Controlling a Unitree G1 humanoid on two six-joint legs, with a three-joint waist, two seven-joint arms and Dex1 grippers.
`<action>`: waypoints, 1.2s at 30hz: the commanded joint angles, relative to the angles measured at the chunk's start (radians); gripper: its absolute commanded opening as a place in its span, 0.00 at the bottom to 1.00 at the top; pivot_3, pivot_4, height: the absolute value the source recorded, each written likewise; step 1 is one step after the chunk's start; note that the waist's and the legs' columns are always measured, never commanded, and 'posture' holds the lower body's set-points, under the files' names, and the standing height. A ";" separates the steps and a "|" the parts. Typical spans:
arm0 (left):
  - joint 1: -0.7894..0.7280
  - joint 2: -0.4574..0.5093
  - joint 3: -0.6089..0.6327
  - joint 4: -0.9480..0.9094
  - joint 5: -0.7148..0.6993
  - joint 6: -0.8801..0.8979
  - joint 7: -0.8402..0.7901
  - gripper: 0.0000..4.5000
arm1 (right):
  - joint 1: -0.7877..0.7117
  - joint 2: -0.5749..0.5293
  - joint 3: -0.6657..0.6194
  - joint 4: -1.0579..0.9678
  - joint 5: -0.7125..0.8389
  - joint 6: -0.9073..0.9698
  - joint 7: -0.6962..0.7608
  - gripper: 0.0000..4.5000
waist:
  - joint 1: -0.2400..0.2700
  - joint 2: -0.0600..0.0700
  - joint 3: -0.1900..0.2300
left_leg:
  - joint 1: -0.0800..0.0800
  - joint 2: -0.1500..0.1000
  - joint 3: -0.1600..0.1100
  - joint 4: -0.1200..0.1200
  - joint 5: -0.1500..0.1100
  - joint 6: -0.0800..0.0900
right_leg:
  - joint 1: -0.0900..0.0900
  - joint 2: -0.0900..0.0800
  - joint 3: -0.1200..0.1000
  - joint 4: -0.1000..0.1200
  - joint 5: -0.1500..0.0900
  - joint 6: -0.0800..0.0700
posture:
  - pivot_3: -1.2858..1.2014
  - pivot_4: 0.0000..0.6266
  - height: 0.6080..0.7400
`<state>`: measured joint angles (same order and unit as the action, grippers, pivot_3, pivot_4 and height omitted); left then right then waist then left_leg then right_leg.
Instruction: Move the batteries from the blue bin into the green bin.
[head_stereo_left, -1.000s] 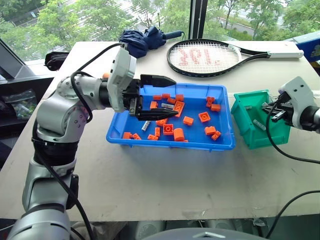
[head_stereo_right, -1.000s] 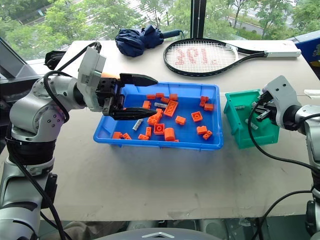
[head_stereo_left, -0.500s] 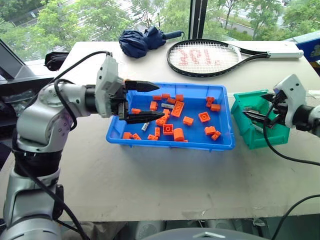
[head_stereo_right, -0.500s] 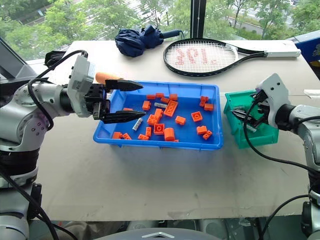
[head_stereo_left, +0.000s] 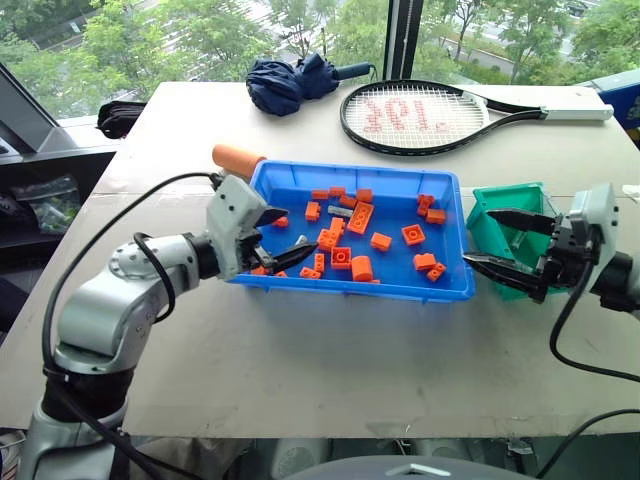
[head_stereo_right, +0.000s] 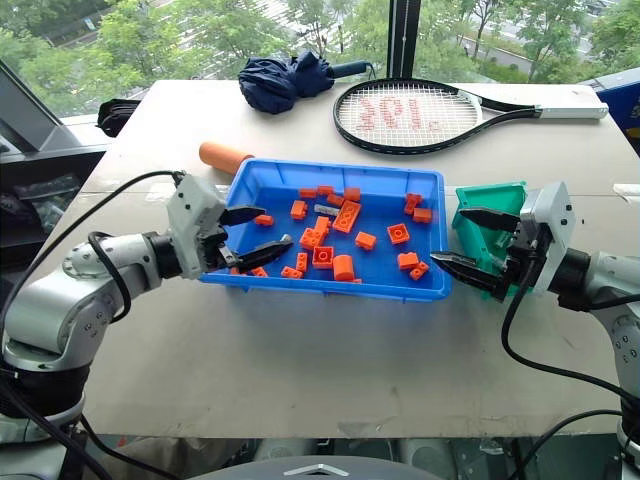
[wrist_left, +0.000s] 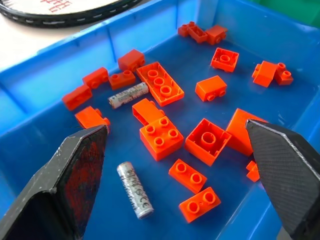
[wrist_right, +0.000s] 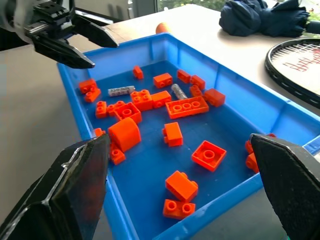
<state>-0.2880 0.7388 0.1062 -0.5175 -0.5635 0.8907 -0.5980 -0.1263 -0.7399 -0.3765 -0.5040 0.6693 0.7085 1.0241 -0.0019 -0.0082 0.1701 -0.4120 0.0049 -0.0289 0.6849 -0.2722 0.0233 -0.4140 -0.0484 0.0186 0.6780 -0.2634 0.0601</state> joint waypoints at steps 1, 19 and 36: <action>0.005 -0.043 0.004 -0.065 0.026 0.084 0.131 1.00 | 0.013 -0.019 -0.033 -0.035 0.040 -0.035 0.015 1.00 | 0.000 0.000 0.000 | 0.000 0.000 0.000 0.000 0.000 0.000 | 0.001 0.000 0.000 0.000 0.000 0.000 | 0.52 0.24 1.00; -0.043 -0.202 -0.095 -0.103 0.100 0.449 0.409 1.00 | 0.098 -0.038 -0.021 -0.128 0.103 -0.058 -0.085 1.00 | 0.011 0.000 -0.001 | 0.004 -0.001 0.000 0.000 0.000 0.000 | 0.005 0.000 0.001 0.000 0.000 0.000 | 0.52 0.24 1.00; -0.246 -0.278 -0.187 0.193 0.139 0.518 0.374 1.00 | 0.180 -0.067 -0.084 -0.205 0.142 -0.075 -0.164 1.00 | 0.012 0.001 -0.003 | 0.017 -0.002 -0.001 -0.002 0.000 0.000 | 0.017 0.000 0.000 -0.003 -0.001 0.000 | 0.52 0.24 1.00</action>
<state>-0.5356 0.4564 -0.0600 -0.3522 -0.4367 1.3775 -0.2186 0.0518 -0.8013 -0.4190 -0.6698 0.7948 0.6562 0.8709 0.0102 -0.0075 0.1671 -0.3952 0.0031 -0.0297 0.6830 -0.2723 0.0234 -0.3970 -0.0481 0.0189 0.6750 -0.2639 0.0600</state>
